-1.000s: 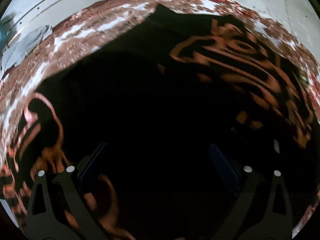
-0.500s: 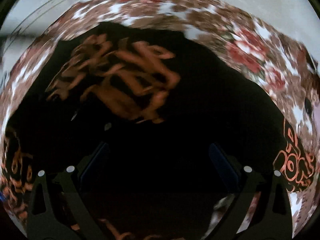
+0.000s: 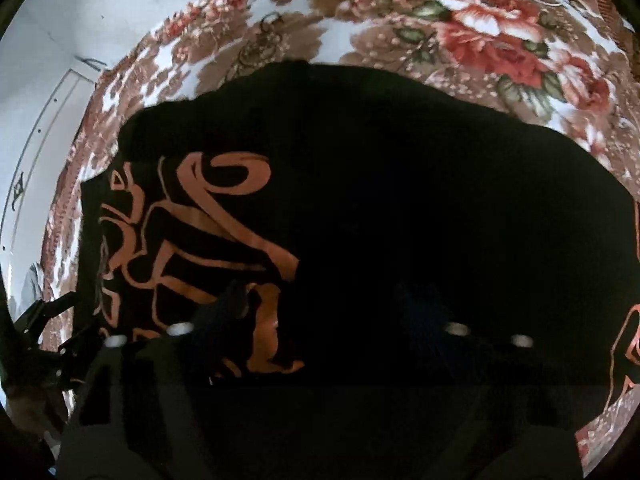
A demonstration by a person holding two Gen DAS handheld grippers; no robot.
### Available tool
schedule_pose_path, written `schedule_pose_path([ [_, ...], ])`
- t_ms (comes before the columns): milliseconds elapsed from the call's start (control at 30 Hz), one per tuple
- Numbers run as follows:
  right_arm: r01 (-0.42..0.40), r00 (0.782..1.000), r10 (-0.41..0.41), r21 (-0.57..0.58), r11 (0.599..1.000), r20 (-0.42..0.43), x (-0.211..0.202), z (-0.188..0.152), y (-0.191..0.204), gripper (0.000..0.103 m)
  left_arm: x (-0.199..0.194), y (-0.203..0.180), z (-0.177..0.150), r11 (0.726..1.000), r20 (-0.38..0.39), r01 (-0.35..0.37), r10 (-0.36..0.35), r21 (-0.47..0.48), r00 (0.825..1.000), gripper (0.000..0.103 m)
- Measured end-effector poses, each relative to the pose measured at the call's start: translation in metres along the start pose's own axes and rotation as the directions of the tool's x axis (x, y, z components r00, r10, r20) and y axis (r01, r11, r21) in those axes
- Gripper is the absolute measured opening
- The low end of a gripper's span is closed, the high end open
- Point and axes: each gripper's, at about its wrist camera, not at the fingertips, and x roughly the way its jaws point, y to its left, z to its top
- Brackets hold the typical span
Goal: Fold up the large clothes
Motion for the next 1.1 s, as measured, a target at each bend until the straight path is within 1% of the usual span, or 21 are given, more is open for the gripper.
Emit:
schedule_pose_path([
  [33,-0.016,1.000,0.016,0.003,1.000,-0.014,0.005,0.000,0.000,0.039,0.002,0.000,0.000,1.000,-0.001,0.008,-0.008,-0.003,1.000,0.091],
  [67,-0.028,1.000,0.028,0.004,1.000,-0.013,0.007,0.000,0.001,0.037,0.004,0.000,0.000,1.000,-0.002,0.015,-0.015,-0.007,1.000,0.091],
  [100,-0.034,0.999,0.033,-0.004,0.999,-0.007,0.008,-0.001,0.001,0.027,0.005,0.000,0.000,1.000,-0.003,0.020,-0.020,-0.007,1.000,0.091],
  [200,-0.008,1.000,0.008,-0.026,1.000,-0.001,0.001,-0.004,-0.001,0.017,0.007,-0.002,0.002,1.000,-0.004,0.028,-0.028,0.008,1.000,0.091],
  [300,-0.009,1.000,0.009,-0.011,1.000,0.013,-0.018,-0.006,-0.008,0.015,0.001,-0.007,0.005,0.999,0.017,0.036,-0.036,0.036,0.999,0.091],
  [333,-0.008,1.000,0.009,-0.005,1.000,0.018,-0.029,-0.007,-0.011,0.015,-0.003,-0.008,0.006,0.998,0.027,0.033,-0.034,0.047,0.999,0.091],
  [433,-0.005,1.000,0.005,0.023,1.000,0.015,-0.043,-0.006,-0.020,0.015,-0.011,-0.010,0.009,0.998,0.055,0.021,-0.025,0.064,0.998,0.091],
  [500,0.023,1.000,-0.023,0.011,1.000,0.011,-0.042,-0.005,-0.024,0.015,-0.013,-0.006,0.011,0.997,0.074,0.029,-0.033,0.065,0.997,0.091],
  [567,0.038,0.999,-0.038,0.003,0.999,-0.032,-0.023,-0.009,-0.029,0.016,-0.010,-0.003,0.011,0.997,0.084,0.030,-0.036,0.065,0.996,0.091],
  [600,0.039,0.997,-0.038,0.007,0.999,-0.063,-0.008,-0.012,-0.032,0.017,-0.004,-0.001,0.010,0.998,0.080,0.022,-0.027,0.066,0.996,0.091],
  [633,0.033,0.997,-0.032,0.006,0.999,-0.074,0.001,-0.015,-0.031,0.019,0.003,0.001,0.008,0.998,0.070,0.011,-0.016,0.068,0.997,0.091],
  [700,0.027,0.998,-0.027,0.008,1.000,-0.053,0.003,-0.016,-0.031,0.024,0.020,0.007,0.004,0.998,0.030,-0.002,0.000,0.067,1.000,0.091],
  [767,0.047,0.998,-0.047,0.006,0.999,-0.031,-0.006,-0.016,-0.025,0.034,0.028,0.012,0.000,0.998,0.011,0.006,-0.007,0.066,1.000,0.091],
  [800,0.072,0.997,-0.072,0.001,0.997,-0.006,-0.016,-0.016,-0.019,0.049,0.029,0.014,-0.002,0.997,0.005,0.007,-0.007,0.071,1.000,0.091],
  [833,0.077,0.997,-0.077,-0.001,0.997,0.016,-0.023,-0.017,-0.016,0.059,0.027,0.015,-0.002,0.997,0.005,0.006,-0.006,0.076,1.000,0.091],
  [867,0.078,0.996,-0.078,-0.001,0.997,0.047,-0.034,-0.016,-0.008,0.061,0.024,0.015,-0.002,0.997,0.009,0.005,-0.006,0.079,1.000,0.091],
  [933,0.084,0.994,-0.083,-0.008,0.996,0.077,-0.044,-0.013,0.005,0.067,0.011,0.018,0.000,0.996,0.036,0.013,-0.016,0.083,0.999,0.091],
  [967,0.085,0.992,-0.084,-0.010,0.996,0.098,-0.048,-0.010,0.014,0.068,0.005,0.020,0.001,0.997,0.048,0.016,-0.020,0.082,0.999,0.091],
  [1033,0.091,0.989,-0.089,-0.017,0.996,0.119,-0.045,-0.003,0.025,0.073,-0.004,0.026,0.002,0.997,0.066,0.027,-0.032,0.070,0.997,0.094],
  [1100,0.114,0.987,-0.112,-0.012,0.993,0.116,-0.030,0.006,0.034,0.074,0.000,0.030,0.001,0.997,0.064,0.029,-0.033,0.070,0.997,0.095],
])
